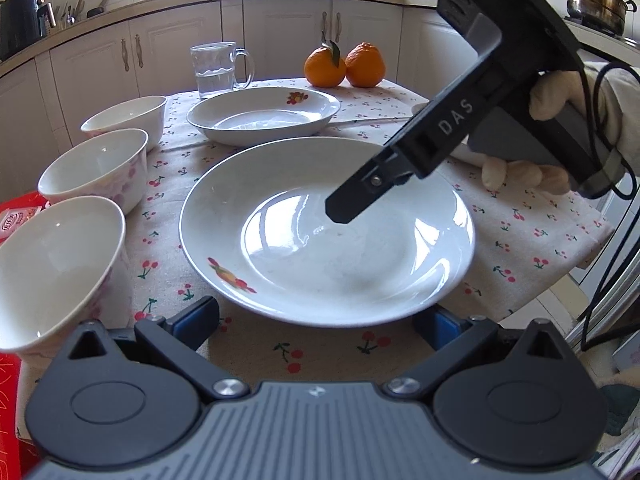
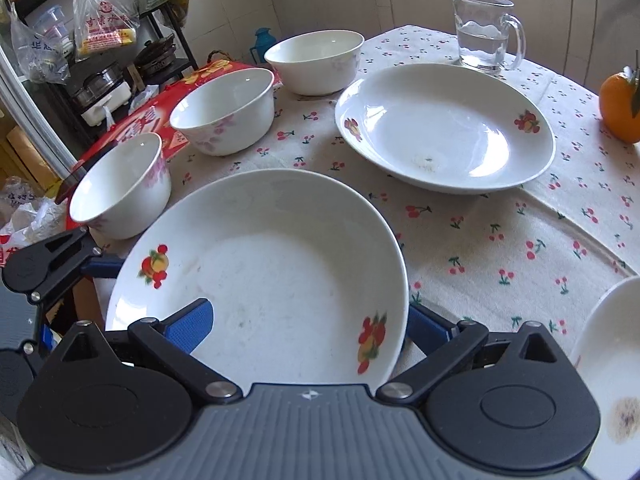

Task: Organize plates and bowls
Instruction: 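Lift the fruit-decal plate off the table with the right gripper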

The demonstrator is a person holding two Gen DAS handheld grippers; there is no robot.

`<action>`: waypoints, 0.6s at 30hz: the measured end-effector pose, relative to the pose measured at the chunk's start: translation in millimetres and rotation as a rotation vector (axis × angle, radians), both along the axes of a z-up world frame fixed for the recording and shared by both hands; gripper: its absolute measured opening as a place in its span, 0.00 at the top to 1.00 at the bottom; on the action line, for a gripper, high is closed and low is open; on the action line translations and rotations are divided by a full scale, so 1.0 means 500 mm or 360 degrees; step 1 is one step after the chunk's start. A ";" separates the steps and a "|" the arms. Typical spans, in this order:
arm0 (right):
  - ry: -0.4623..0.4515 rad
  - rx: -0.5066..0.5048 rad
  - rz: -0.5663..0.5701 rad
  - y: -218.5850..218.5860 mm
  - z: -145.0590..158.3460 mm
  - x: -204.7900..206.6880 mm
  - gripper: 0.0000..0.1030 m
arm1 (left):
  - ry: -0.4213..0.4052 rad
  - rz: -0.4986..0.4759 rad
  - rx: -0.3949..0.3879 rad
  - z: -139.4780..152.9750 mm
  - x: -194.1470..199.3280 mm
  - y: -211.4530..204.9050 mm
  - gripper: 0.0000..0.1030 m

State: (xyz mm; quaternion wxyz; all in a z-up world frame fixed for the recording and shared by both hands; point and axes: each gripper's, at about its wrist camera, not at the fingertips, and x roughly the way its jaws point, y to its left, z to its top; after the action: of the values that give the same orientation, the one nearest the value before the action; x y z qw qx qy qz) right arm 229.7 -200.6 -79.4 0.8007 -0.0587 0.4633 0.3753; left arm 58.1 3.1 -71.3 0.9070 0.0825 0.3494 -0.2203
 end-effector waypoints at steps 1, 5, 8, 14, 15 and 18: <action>0.0002 -0.0002 -0.0008 0.001 0.000 0.002 0.00 | 0.0000 -0.0005 0.0000 0.000 0.001 -0.001 0.00; 0.0021 -0.0032 0.0027 0.009 0.002 0.013 0.00 | -0.0001 -0.0022 -0.0001 -0.001 0.003 -0.002 0.00; 0.0033 -0.0029 0.0038 0.012 0.003 0.025 0.00 | -0.0008 -0.0032 0.0002 -0.001 0.003 -0.003 0.01; 0.0058 -0.0027 0.0081 0.019 0.007 0.045 0.01 | -0.0005 -0.0044 -0.0004 -0.001 0.004 -0.002 0.01; 0.0064 -0.0026 0.0090 0.020 0.009 0.047 0.02 | -0.0004 -0.0044 -0.0005 -0.001 0.004 -0.002 0.01; 0.0105 -0.0007 0.0129 0.021 0.015 0.054 0.09 | -0.0003 -0.0049 -0.0003 0.000 0.005 -0.003 0.02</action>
State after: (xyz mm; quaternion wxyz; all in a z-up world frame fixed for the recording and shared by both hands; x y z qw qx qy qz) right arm 256.6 -190.4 -72.1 0.7691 -0.0666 0.4875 0.4080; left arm 60.4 1.6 -71.2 0.9039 0.0873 0.3471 -0.2344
